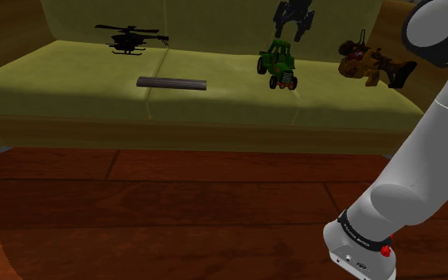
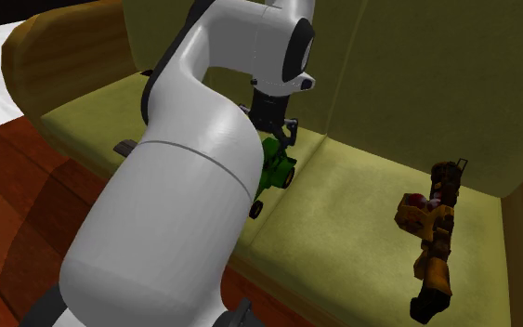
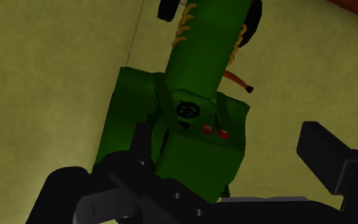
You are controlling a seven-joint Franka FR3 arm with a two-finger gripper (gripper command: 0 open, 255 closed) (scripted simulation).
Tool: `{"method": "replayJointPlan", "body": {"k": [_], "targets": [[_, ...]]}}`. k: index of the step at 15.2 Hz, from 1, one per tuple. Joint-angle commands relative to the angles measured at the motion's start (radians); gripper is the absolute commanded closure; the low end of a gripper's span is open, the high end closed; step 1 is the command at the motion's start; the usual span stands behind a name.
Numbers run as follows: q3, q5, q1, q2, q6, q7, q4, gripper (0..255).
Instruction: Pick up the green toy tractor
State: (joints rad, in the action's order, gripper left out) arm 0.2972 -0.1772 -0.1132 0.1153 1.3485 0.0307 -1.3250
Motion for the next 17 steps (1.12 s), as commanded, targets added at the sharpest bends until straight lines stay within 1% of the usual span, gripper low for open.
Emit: {"method": "replayJointPlan", "body": {"k": [1,7,9,10,17], "targets": [[0.006,-0.01,-0.01,0.035,-0.006,0.005,0.033,0],[0.001,0.005,0.001,-0.005,0.1,0.01,-0.111,0],[0.001,0.005,0.001,-0.005,0.1,0.01,-0.111,0],[0.001,0.005,0.002,-0.008,0.099,0.01,-0.113,255],[0.001,0.004,0.002,-0.004,0.099,0.01,-0.11,255]]}}
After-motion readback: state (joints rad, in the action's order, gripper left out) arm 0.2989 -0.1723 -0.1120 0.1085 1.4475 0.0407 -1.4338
